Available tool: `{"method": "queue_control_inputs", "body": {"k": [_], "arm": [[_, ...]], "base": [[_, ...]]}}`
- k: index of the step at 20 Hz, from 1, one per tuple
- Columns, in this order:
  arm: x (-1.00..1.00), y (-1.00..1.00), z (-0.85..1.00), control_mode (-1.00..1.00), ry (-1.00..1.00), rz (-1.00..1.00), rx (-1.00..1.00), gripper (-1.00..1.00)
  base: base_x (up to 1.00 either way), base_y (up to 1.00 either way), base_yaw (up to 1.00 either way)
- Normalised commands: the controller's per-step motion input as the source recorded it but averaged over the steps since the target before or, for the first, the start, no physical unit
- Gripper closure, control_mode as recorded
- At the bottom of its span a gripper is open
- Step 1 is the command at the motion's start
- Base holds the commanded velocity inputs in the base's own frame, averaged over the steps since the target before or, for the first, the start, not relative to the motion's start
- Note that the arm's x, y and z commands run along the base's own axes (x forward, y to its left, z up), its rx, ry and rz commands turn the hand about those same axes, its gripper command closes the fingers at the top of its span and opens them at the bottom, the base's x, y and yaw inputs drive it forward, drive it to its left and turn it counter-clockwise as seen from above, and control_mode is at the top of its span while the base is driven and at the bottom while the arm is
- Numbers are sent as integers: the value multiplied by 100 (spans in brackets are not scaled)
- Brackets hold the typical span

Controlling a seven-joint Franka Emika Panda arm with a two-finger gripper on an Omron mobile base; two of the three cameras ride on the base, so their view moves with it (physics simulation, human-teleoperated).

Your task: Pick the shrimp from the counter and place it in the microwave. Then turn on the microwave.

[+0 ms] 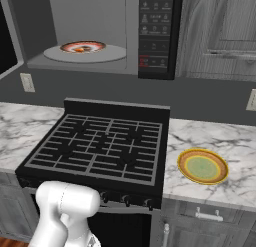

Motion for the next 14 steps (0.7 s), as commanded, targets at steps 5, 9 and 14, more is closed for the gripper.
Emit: {"method": "queue_control_inputs", "body": {"k": [5, 9, 14], "arm": [[41, 52, -30, -100, -9, -7, 0, 100], [52, 48, -19, -100, -11, -8, 0, 100], [64, 43, -5, -100, -12, -13, 0, 100]], "base": [[0, 0, 0], [0, 0, 0], [0, 0, 0]]}}
